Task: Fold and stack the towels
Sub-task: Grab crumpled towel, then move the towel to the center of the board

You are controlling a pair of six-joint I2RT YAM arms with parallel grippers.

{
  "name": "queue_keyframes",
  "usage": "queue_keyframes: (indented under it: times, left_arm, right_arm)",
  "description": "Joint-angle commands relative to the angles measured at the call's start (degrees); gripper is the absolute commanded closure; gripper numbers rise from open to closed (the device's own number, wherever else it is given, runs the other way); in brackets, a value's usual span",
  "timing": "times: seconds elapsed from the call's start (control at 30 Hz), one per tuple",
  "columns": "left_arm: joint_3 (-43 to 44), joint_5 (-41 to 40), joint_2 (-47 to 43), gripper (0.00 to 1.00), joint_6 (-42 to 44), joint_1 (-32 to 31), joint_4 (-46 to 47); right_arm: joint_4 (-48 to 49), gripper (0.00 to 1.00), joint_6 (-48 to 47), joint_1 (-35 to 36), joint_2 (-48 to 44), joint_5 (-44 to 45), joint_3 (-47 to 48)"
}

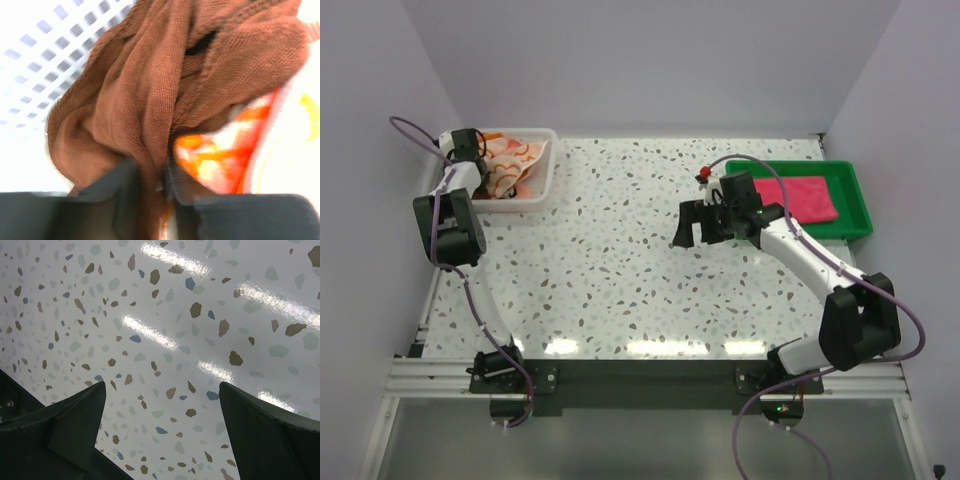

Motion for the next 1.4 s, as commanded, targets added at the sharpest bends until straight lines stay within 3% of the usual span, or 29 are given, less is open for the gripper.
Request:
queue_keyframes:
  times: [0.0, 0.2, 0.5, 0.6, 0.77, 0.9, 1.13, 1.2, 1.23, 1.37]
  left_arm:
    - [0.7, 1.58, -2.61, 0.8, 1.55, 0.6, 4.62]
    - [-0.01, -3.41, -13.59, 1.0, 3.39, -0.37, 3.75]
    - [4.56, -16.34, -22.57, 1.0, 9.11, -4.14, -0.29]
    - [8.51, -15.39, -23.62, 1.0, 11.47, -6.07, -2.41]
    - [12.65, -9.44, -27.74, 1.0, 16.58, -18.28, -5.65]
    - [7.74, -4.93, -33.72, 1.0, 14.12, -26.46, -7.42]
    - [-14.98, 4.29, -46.29, 0.99, 7.37, -41.38, -6.63]
    - [-21.16, 8.25, -50.07, 0.76, 6.13, -46.83, -5.22]
    - [-26.84, 8.43, -52.61, 0.57, 3.94, -48.6, -5.13]
    - [-39.53, 10.62, -59.82, 0.11, -0.99, -54.07, -5.4]
  right_arm:
    - [-0.06, 0.02, -1.19, 0.22, 0.18, -0.71, 0.16]
    - [-0.94, 0.02, -1.37, 0.22, -0.78, -0.09, 0.25]
    - [-1.12, 0.02, -1.63, 0.22, -2.27, 0.17, -0.63]
    - [-1.12, 0.01, -1.55, 0.22, -2.71, 0.43, -0.46]
    - [-1.9, 0.02, -1.72, 0.22, -4.47, 3.07, 0.59]
    - [-3.4, 0.01, -1.81, 0.22, -7.02, 5.71, 1.47]
    - [-4.02, 0.02, -1.02, 0.22, -13.17, 8.78, -0.02]
    - [-4.72, 0.01, -0.67, 0.22, -14.22, 9.49, -0.72]
    - [-4.98, 0.02, -0.75, 0.22, -14.58, 9.58, -1.16]
    - [-6.13, 0.02, -0.93, 0.22, -16.51, 10.63, -2.82]
